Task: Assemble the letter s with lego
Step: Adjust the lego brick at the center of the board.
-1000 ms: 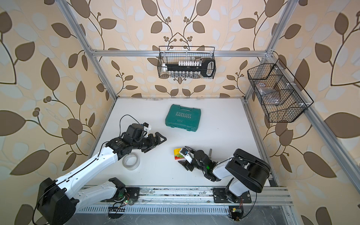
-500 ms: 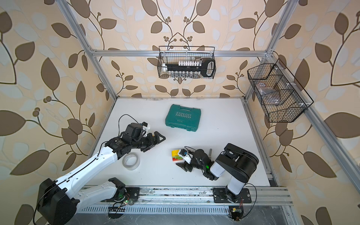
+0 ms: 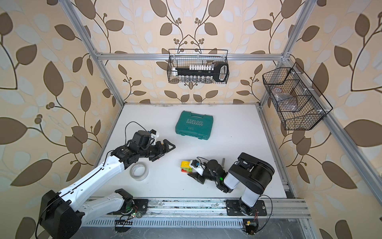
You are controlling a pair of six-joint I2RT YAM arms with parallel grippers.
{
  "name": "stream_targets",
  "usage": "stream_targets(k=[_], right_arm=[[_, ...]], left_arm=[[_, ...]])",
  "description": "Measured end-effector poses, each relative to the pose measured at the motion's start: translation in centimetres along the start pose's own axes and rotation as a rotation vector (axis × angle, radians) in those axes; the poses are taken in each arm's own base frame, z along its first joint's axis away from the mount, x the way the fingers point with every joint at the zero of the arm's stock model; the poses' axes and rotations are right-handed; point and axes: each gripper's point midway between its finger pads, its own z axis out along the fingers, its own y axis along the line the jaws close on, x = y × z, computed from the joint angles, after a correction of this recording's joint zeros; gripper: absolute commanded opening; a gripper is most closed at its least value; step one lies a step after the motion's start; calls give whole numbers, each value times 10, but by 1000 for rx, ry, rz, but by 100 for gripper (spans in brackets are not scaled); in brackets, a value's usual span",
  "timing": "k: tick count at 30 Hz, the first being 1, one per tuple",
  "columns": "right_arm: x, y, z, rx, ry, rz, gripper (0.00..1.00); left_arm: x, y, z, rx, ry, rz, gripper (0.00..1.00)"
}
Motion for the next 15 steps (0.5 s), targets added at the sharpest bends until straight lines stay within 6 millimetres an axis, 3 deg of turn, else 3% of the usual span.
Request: stream_targets(k=[8, 15], right_arm=[[12, 4, 3, -23, 29, 11, 32], [11, 5, 3, -28, 27, 11, 29]], left_arm=[[-1, 0, -1, 3, -5, -2, 99], [-1, 0, -2, 4, -6, 0, 99]])
